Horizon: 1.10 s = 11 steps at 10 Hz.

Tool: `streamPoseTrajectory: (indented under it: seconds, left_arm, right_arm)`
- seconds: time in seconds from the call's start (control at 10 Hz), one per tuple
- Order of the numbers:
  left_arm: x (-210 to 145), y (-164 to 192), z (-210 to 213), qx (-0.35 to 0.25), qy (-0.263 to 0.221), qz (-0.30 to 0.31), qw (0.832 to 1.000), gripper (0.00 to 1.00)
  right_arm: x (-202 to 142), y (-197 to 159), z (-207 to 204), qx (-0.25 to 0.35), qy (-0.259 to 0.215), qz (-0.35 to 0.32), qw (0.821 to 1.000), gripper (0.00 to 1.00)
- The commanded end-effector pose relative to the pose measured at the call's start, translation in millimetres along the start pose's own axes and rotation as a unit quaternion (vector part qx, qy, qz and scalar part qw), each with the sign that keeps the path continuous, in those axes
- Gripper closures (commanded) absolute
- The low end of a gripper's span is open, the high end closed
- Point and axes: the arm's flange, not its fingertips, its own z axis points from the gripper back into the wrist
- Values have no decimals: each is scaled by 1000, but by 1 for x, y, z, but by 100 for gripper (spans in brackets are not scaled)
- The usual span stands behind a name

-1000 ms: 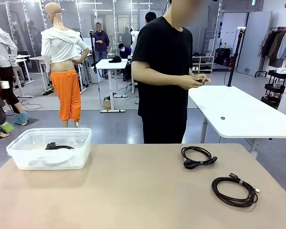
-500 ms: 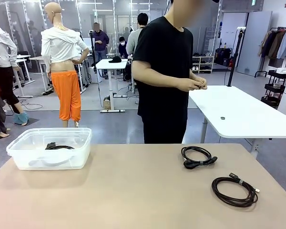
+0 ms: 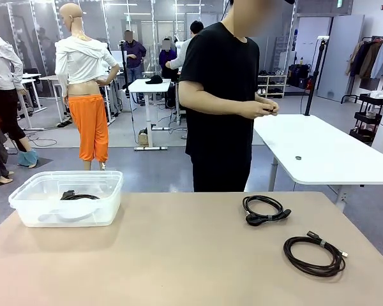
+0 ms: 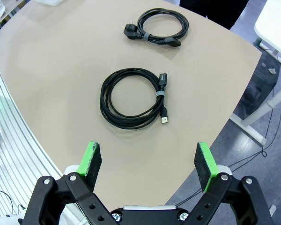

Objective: Organize and store the cables.
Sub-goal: Place the Power Cable into the Organizing box.

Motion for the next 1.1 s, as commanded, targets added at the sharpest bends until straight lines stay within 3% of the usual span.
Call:
streamPoseTrajectory:
  seconds: [0.0, 0.2, 0.4, 0.7, 1.0]
  left_arm:
    - [0, 0, 0, 2, 9, 4, 1000, 0]
    - [0, 0, 0, 0, 0, 0, 1000, 0]
    - [3, 30, 25, -73, -38, -58, 995, 0]
    - [-6, 39, 33, -98, -67, -155, 981, 0]
    - [-20, 39, 37, -110, -86, -168, 976, 0]
  right_arm:
    - [0, 0, 1, 2, -4, 4, 1000, 0]
    - [0, 0, 1, 2, -4, 4, 1000, 0]
    - [0, 0, 1, 2, -4, 4, 1000, 0]
    - [0, 0, 1, 2, -4, 4, 1000, 0]
    - [0, 0, 1, 2, -4, 4, 1000, 0]
